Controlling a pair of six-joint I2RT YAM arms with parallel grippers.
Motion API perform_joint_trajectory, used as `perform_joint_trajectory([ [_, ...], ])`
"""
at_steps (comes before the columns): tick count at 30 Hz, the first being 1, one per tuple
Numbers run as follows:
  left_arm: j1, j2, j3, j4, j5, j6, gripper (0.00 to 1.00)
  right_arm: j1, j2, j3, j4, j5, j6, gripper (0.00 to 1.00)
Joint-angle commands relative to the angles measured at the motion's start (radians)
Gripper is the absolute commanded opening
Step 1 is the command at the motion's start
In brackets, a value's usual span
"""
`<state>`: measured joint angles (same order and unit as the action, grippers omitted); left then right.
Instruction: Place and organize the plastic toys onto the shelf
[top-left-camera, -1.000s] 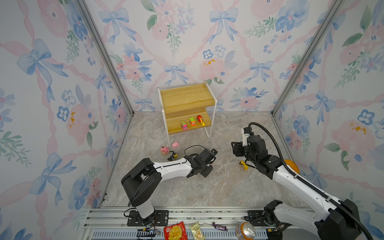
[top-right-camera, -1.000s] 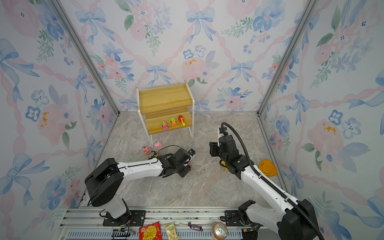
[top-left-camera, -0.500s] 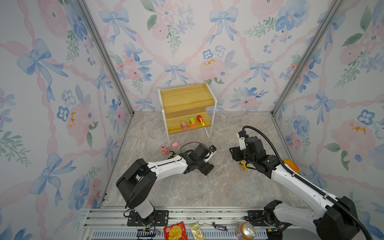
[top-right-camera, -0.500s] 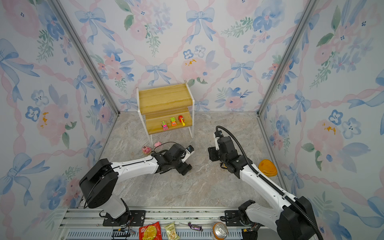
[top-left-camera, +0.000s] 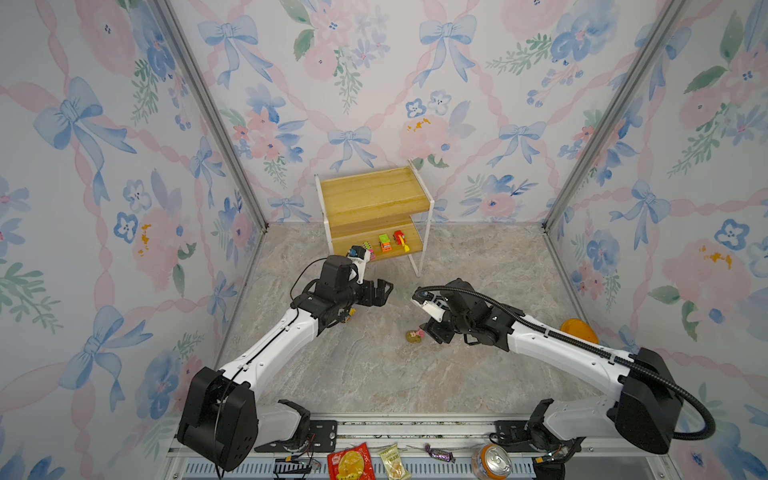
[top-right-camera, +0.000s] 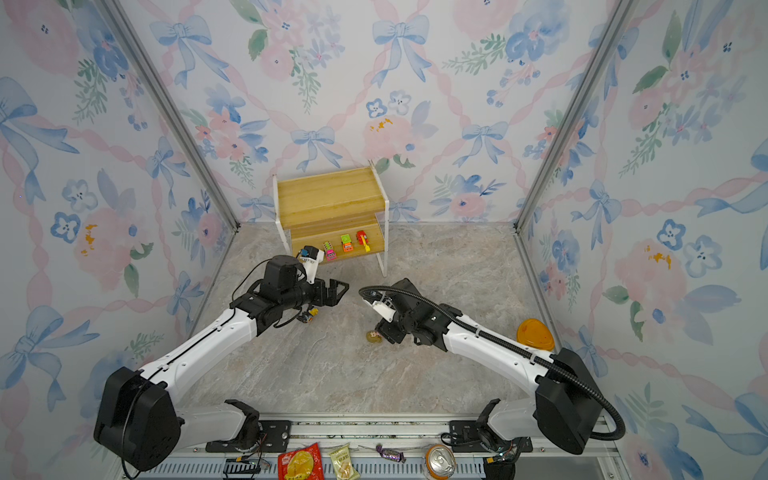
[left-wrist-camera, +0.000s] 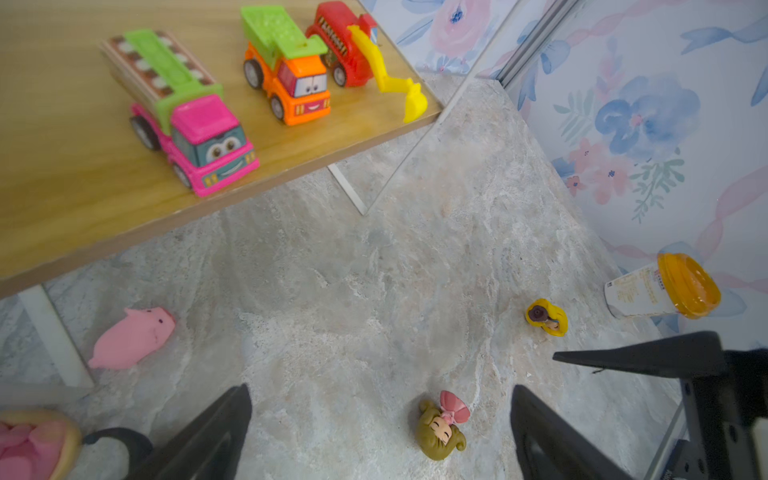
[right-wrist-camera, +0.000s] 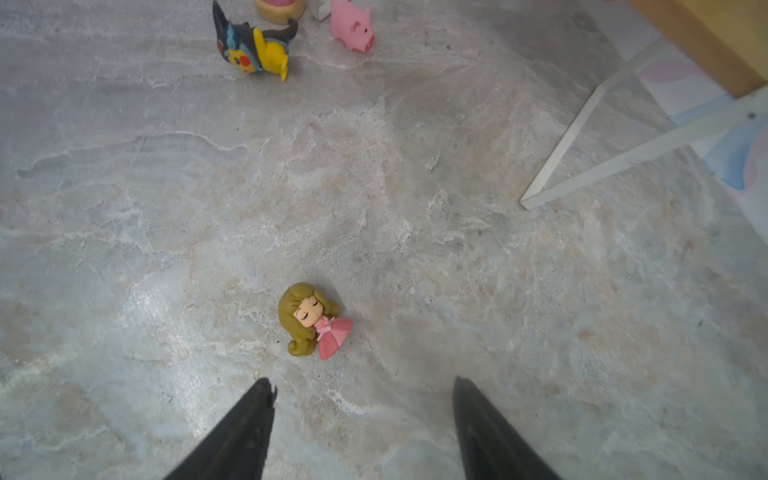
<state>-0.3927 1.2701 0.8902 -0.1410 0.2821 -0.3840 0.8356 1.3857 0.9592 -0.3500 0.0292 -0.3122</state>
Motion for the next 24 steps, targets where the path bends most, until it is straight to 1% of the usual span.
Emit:
perform_joint_trajectory([
  [1,0.038,-0.050,-0.011,-0.011,0.097,-0.075,0.98,0.055,0.053,0.055,-0.076,0.027,-0.165,0.72],
  [5,0.081,-0.076,-0.063,0.030,0.127,-0.068,0.98,0.063,0.146,0.142,-0.151,0.024,-0.235,0.72],
  [11,0.176,-0.112,-0.118,0.093,0.223,-0.086,0.98,0.085,0.303,0.270,-0.281,0.035,-0.326,0.72],
  [16,0.245,-0.133,-0.140,0.121,0.280,-0.092,0.98,0.088,0.396,0.339,-0.352,0.047,-0.368,0.71],
  [24,0.269,-0.155,-0.156,0.143,0.299,-0.107,0.98,0.117,0.463,0.351,-0.376,0.068,-0.384,0.70],
])
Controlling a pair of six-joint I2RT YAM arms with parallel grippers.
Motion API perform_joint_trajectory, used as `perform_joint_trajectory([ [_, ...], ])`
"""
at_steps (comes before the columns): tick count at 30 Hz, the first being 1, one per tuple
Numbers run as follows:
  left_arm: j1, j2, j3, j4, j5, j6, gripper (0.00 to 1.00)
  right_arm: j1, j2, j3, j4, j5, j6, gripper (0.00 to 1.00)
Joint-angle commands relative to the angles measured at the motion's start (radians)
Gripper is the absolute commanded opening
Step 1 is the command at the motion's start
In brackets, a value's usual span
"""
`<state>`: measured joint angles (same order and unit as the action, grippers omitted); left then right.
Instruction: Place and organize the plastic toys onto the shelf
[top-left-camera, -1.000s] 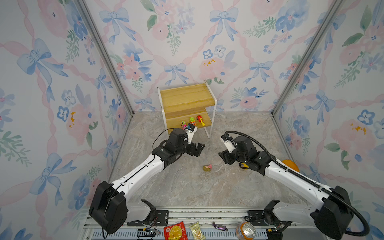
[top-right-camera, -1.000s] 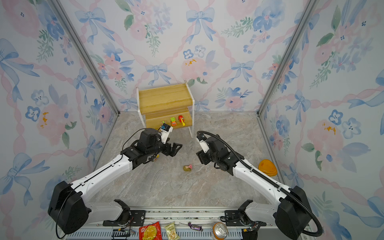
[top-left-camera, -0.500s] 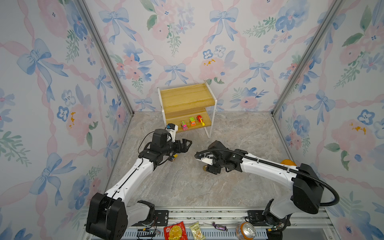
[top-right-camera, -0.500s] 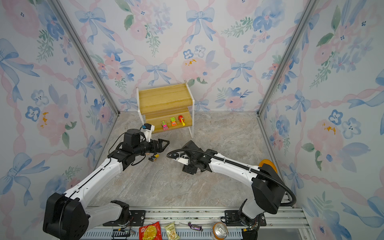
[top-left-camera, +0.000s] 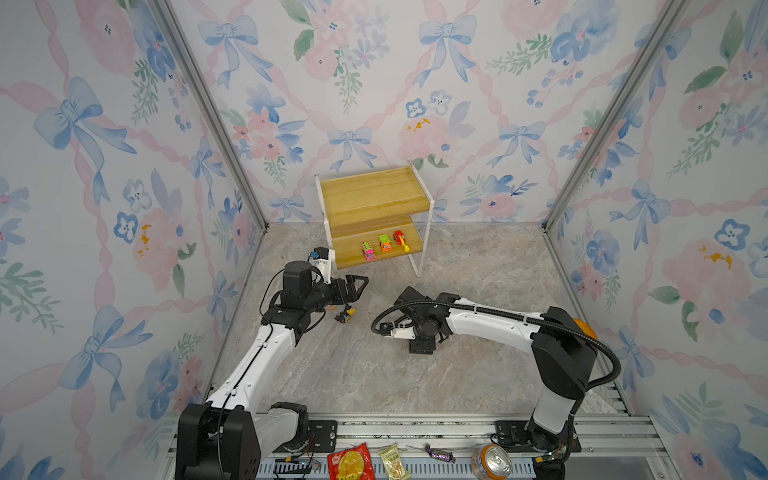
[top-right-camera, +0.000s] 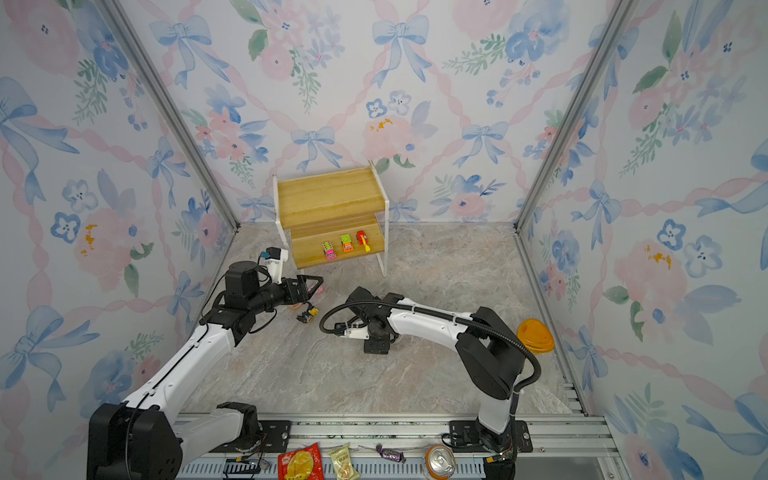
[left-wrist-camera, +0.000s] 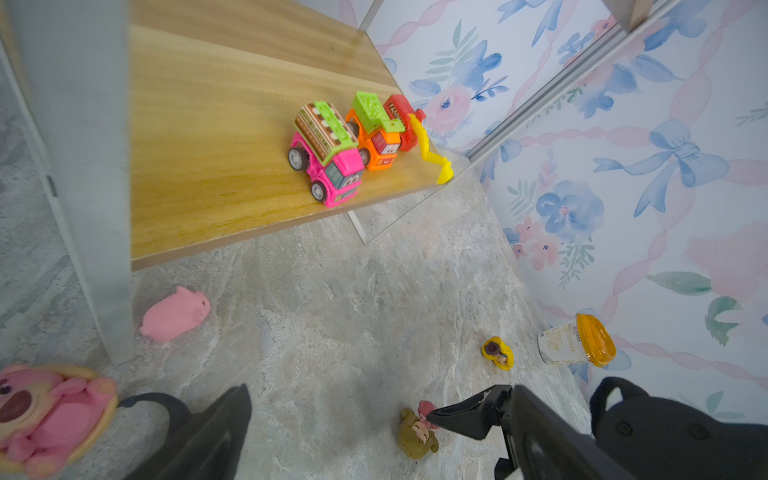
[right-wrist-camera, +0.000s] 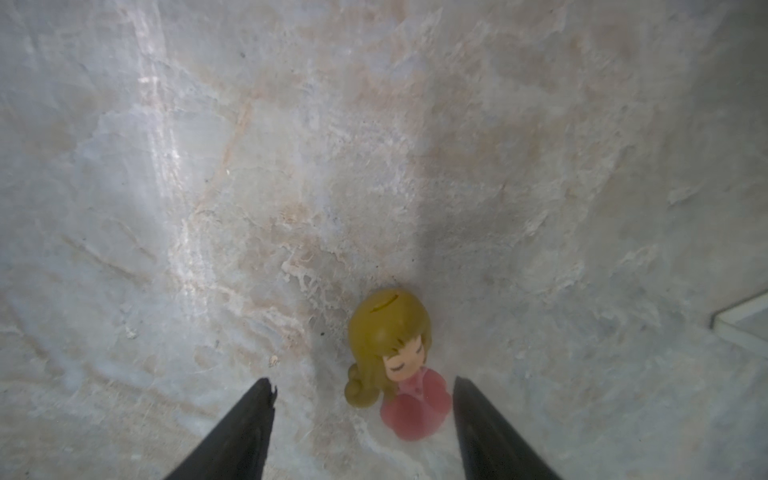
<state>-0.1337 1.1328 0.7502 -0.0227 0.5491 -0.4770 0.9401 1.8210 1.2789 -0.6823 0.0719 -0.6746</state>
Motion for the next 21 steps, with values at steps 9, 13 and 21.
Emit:
perform_joint_trajectory([
  [9,0.031,-0.029,-0.025,0.036,0.030,-0.022,0.98,0.008,0.094,0.051,0.017,0.047,-0.048,0.67],
  [13,0.041,-0.032,-0.028,0.046,0.035,-0.028,0.98,-0.003,0.127,0.088,0.010,0.035,-0.066,0.66],
  [21,0.052,-0.032,-0.034,0.057,0.041,-0.034,0.98,-0.028,0.146,0.118,-0.022,0.014,-0.077,0.64],
])
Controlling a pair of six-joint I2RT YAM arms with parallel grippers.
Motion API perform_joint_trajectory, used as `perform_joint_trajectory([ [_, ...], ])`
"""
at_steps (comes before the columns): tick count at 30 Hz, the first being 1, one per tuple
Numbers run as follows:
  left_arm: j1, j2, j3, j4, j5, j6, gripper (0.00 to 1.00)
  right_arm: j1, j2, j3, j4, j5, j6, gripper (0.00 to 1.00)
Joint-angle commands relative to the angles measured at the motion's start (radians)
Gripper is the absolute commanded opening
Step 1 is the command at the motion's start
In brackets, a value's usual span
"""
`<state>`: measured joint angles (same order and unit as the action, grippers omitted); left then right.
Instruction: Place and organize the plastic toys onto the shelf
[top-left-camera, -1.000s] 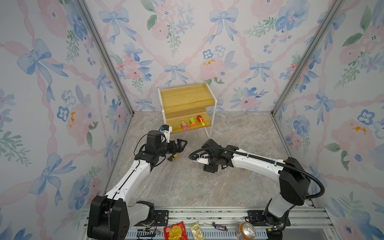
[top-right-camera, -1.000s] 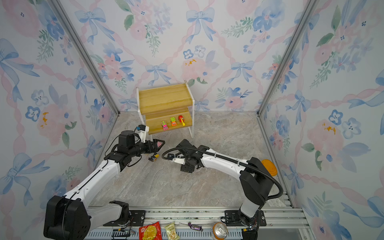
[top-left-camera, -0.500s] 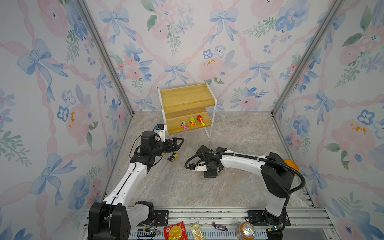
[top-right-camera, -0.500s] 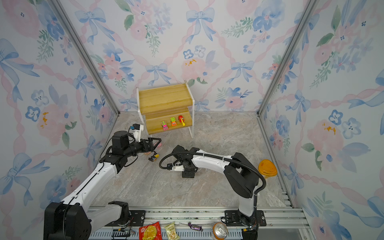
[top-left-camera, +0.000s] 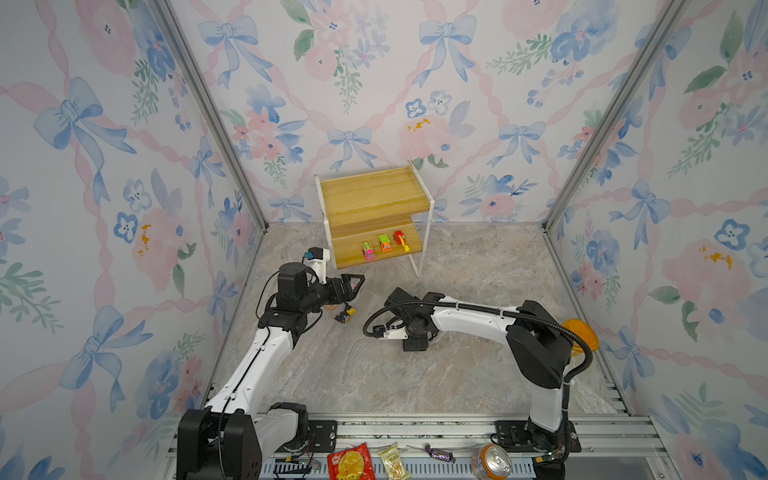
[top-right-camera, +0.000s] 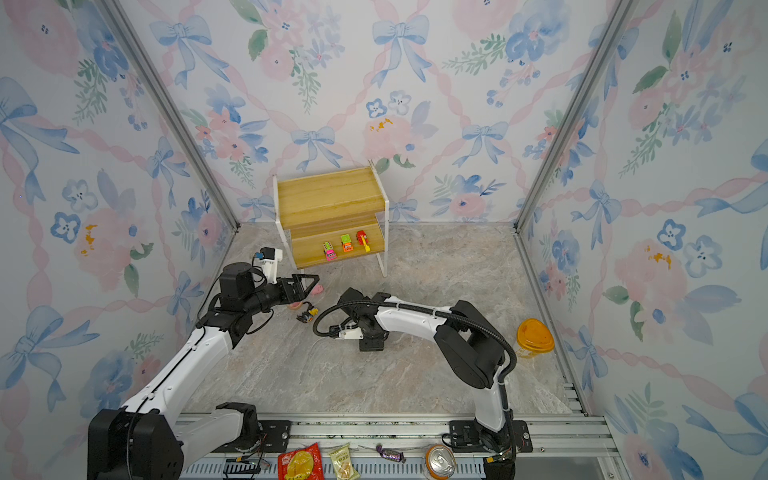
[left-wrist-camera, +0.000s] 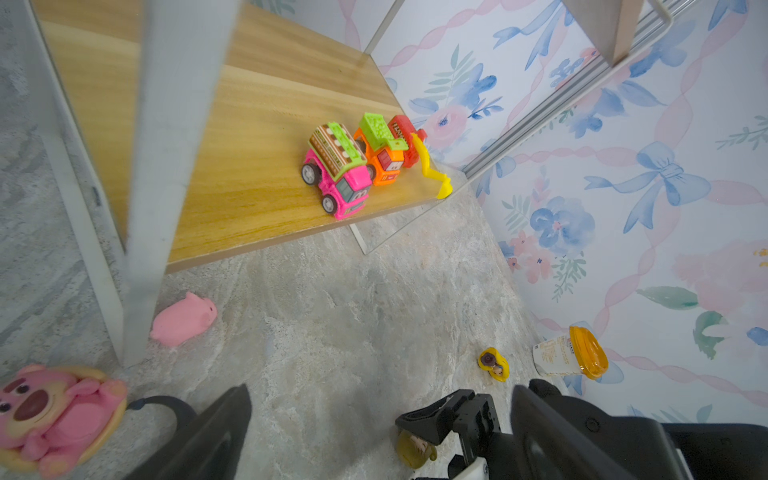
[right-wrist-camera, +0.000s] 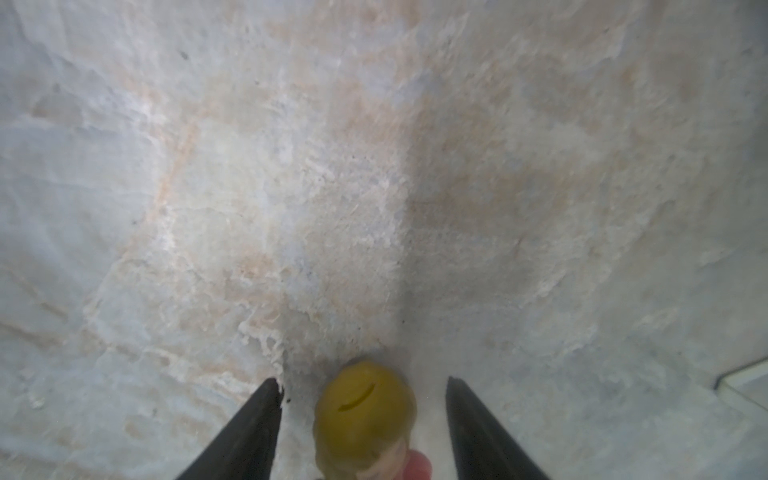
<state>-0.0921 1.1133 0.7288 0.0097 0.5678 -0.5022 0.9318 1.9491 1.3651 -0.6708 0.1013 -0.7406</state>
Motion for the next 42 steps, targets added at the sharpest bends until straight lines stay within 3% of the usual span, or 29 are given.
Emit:
perform_joint_trajectory([
  [1,0.012,-0.012,-0.013,0.027,0.025,-0.011,0.98,-0.025,0.020,0.032,-0.032,-0.017,-0.010,0.63],
  [12,0.028,-0.016,-0.017,0.039,0.034,-0.021,0.98,-0.037,0.030,0.063,-0.039,-0.022,0.099,0.32],
  [21,0.031,-0.027,-0.021,0.040,0.019,-0.028,0.98,-0.023,0.029,0.063,0.021,0.082,0.510,0.18],
  [32,0.031,-0.043,-0.027,0.040,0.003,-0.032,0.98,0.048,-0.042,-0.041,0.141,0.241,1.187,0.17],
  [35,0.031,-0.049,-0.031,0.040,0.000,-0.033,0.98,0.077,-0.097,-0.081,0.189,0.296,1.245,0.20],
  [38,0.031,-0.052,-0.032,0.040,-0.003,-0.032,0.98,0.076,-0.170,-0.114,0.223,0.341,1.220,0.25],
  [42,0.029,-0.061,-0.037,0.041,-0.028,-0.038,0.98,0.073,-0.248,-0.164,0.295,0.334,1.142,0.44],
])
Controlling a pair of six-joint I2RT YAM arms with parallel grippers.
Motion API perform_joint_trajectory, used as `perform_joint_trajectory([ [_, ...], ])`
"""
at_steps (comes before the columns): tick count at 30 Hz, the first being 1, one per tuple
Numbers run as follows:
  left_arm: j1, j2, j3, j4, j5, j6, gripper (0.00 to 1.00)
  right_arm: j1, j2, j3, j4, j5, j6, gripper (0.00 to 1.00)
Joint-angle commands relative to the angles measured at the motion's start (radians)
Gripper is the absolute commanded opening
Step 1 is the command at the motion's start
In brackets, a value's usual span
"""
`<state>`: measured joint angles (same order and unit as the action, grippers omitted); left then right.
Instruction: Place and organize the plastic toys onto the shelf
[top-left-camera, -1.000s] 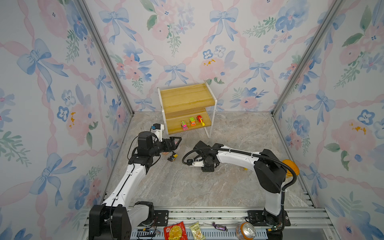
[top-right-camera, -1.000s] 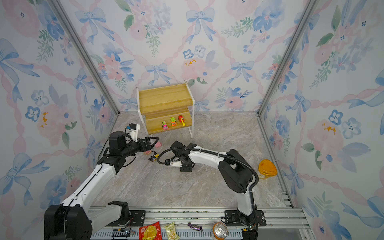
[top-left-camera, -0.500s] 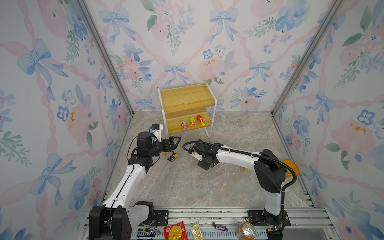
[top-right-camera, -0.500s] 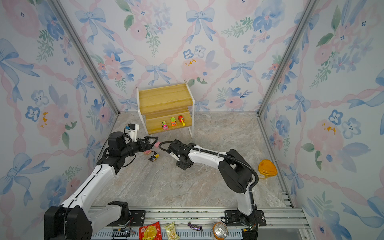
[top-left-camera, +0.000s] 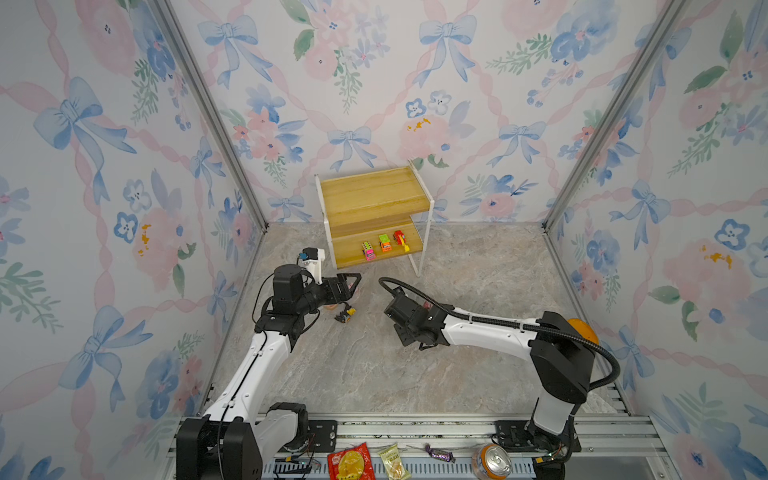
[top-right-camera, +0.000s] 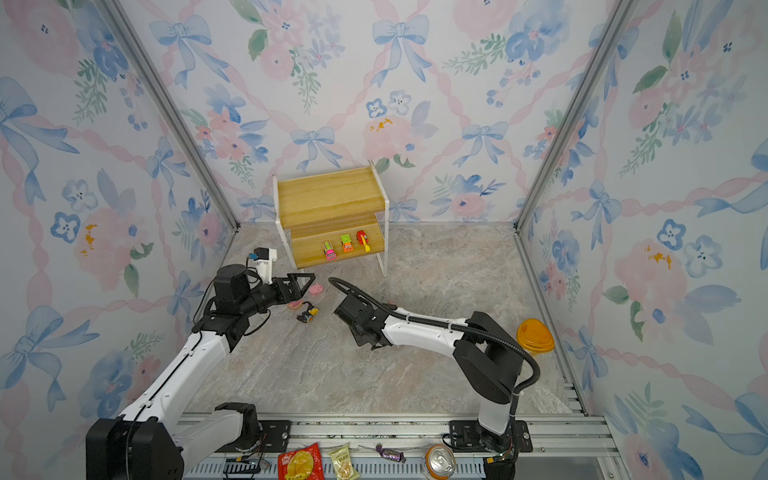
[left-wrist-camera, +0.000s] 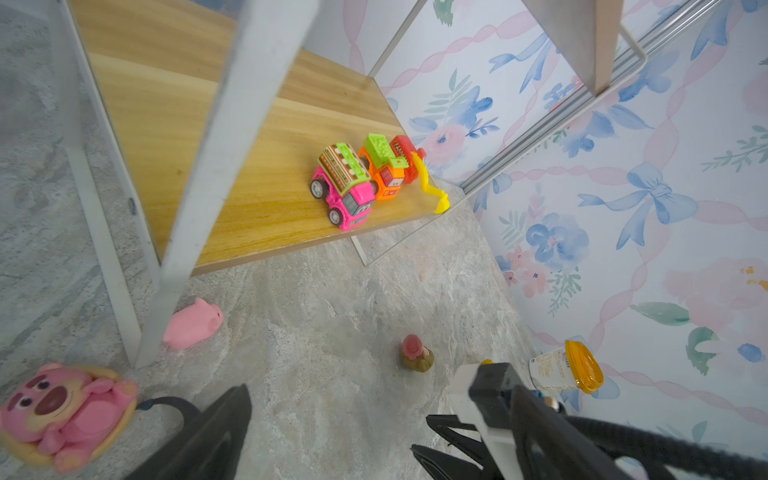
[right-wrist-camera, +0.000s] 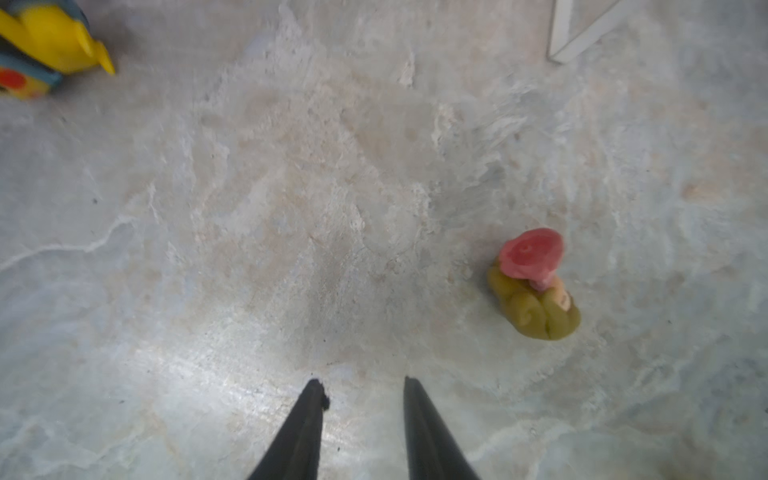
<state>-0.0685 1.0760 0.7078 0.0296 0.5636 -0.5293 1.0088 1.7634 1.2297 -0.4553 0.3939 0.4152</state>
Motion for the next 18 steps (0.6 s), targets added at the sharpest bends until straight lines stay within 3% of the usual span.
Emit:
perform_joint_trajectory([
  [1,0.004,-0.030,-0.016,0.019,-0.037,-0.015,0.98,-0.003,-0.076,-0.048,0.110,0.031,-0.021,0.47],
  [8,-0.004,-0.182,-0.153,-0.063,-0.181,-0.037,0.98,-0.019,-0.169,-0.198,0.284,-0.002,0.032,0.53],
  [12,-0.003,-0.298,-0.207,-0.175,-0.395,-0.088,0.98,-0.050,-0.214,-0.257,0.319,0.004,0.043,0.55],
  [18,-0.004,-0.199,-0.219,-0.231,-0.634,-0.245,0.98,-0.076,-0.252,-0.288,0.333,-0.003,0.029,0.55],
])
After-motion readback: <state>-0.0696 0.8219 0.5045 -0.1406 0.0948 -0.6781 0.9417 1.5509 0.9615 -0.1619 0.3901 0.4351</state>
